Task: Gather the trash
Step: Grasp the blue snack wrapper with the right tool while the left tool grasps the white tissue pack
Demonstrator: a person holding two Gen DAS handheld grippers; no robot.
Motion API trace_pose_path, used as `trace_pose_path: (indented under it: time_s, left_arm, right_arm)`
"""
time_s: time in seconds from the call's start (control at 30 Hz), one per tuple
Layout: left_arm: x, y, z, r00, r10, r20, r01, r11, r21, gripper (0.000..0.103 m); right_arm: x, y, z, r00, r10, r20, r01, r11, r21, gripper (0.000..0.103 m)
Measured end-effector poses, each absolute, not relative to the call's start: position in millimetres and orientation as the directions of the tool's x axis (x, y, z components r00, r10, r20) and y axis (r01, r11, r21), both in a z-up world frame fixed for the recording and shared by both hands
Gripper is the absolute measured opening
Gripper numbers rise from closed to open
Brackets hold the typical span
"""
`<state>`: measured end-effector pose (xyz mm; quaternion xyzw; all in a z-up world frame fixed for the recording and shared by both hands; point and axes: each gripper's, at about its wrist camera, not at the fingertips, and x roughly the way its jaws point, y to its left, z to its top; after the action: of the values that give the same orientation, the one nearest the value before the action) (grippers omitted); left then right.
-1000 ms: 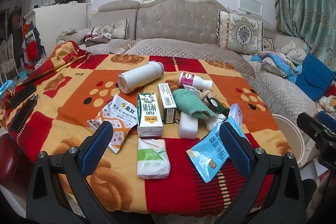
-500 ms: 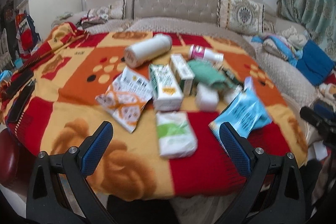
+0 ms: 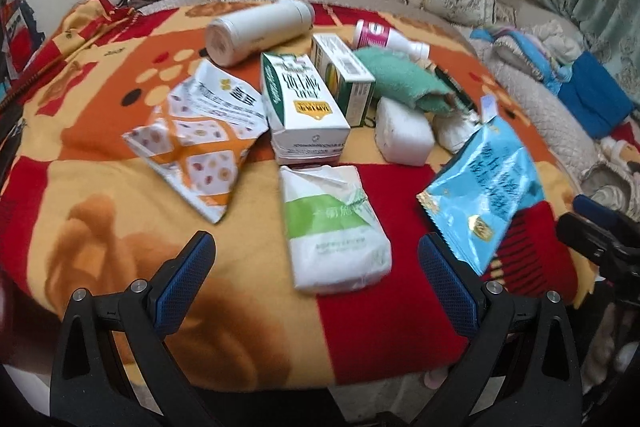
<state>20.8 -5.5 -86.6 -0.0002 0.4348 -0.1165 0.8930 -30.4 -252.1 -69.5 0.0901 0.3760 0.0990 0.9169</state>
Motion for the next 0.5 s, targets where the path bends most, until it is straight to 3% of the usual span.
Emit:
trace_pose_path:
  time_s: [0.2, 0.27, 0.4, 0.43, 0.47, 0.5]
  left_arm:
    - [43.7, -15.7, -97.3, 0.572, -0.189, -0.798, 0.208, 0.975, -0.082, 0.098]
    - [50.1, -16.2, -101.7, 0.552, -0.194, -0.811, 0.208, 0.974, -0.091, 0.084]
    - [52.2, -16.9, -101.7, 0.552, -0.18, -0.814, 0.216, 0.974, -0.068, 0.075]
    - [51.4, -16.6, -101.0, 0.553, -0.182, -0.813, 0.218, 0.973, -0.069, 0.064]
    - [50.7, -16.2, -100.1, 0.555, -0.183, -0.812, 0.22, 0.973, -0.069, 0.054]
    - [49.8, -15.8, -99.6, 0.551, -0.187, -0.813, 0.224, 0.972, -0.072, 0.052]
  right_arm:
    - [-12.0, -261.8, -77.9, 0.666, 0.32, -0.674, -0.11, 0.936, 0.336, 0.1]
    - [-2.6, -263.2, -84.2, 0.647, 0.353, -0.676, -0.105, 0.919, 0.38, 0.1]
    - [15.0, -258.5, -94.5, 0.627, 0.394, -0.672, -0.093, 0.895, 0.437, 0.1]
    - [18.8, -257.3, -96.9, 0.622, 0.406, -0.67, -0.092, 0.887, 0.452, 0.1]
    - [23.8, -255.7, -100.1, 0.614, 0.425, -0.665, -0.094, 0.876, 0.473, 0.096]
    - [25.9, -254.7, -101.5, 0.612, 0.433, -0.661, -0.094, 0.87, 0.483, 0.081]
